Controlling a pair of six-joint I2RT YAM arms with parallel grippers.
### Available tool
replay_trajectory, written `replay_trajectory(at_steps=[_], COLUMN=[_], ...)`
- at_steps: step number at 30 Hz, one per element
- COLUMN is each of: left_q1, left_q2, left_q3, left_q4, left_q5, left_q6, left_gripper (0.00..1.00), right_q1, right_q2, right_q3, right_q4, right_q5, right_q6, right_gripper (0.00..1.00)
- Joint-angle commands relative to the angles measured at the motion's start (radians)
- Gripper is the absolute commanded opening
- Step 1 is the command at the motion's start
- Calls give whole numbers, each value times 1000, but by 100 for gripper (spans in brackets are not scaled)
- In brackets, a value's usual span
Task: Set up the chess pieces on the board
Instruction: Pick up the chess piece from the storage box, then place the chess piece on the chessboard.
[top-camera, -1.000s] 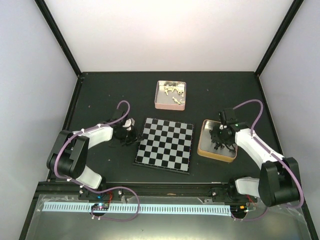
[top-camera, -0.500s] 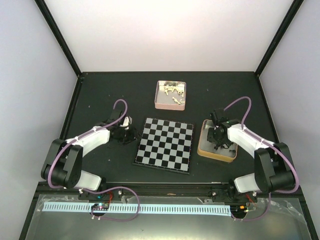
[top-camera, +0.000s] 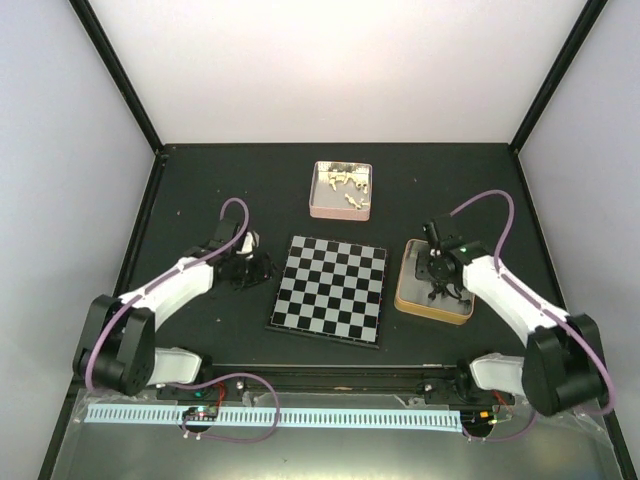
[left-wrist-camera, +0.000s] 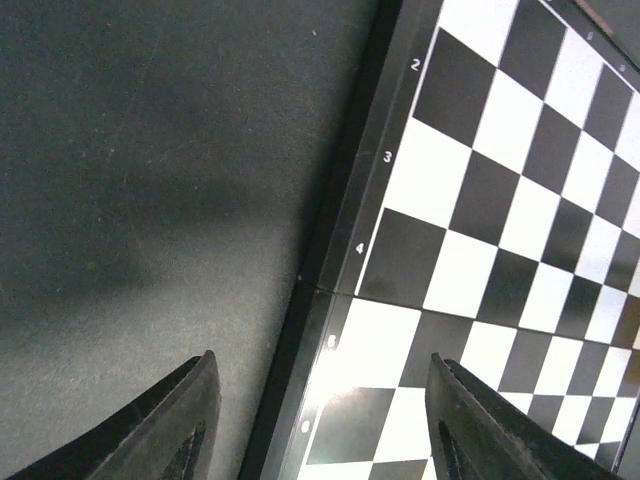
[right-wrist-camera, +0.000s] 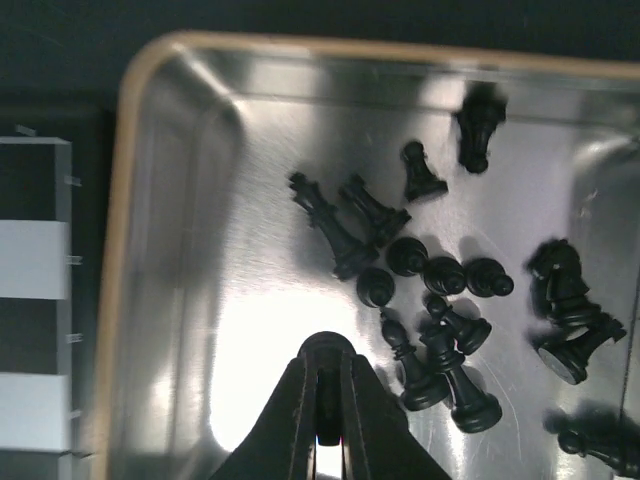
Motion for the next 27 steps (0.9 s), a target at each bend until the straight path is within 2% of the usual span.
replay_trajectory(at_steps=[1, 6, 12, 20, 27], left_q1=[-11, -29, -55, -60, -61], left_q2=[-93, -151, -156, -133, -104], left_q3=[-26, -58, -101, -119, -131], left_q4=[-63, -105, -87, -36, -8], left_q5=[-29, -37, -30, -18, -6], left_q6=[10, 34, 39, 38, 33], left_gripper=[59, 62, 62, 61, 61], right_q1=[37, 164, 405, 646, 754], right_q2=[-125, -172, -161, 24, 163], right_q3=[64, 125, 128, 122, 170], right_q4=[-56, -114, -154, -120, -88], right_q5=[20, -15, -22, -16, -48], right_q6=[11, 40, 125, 200, 191], right_gripper=[1, 1, 1, 1, 1])
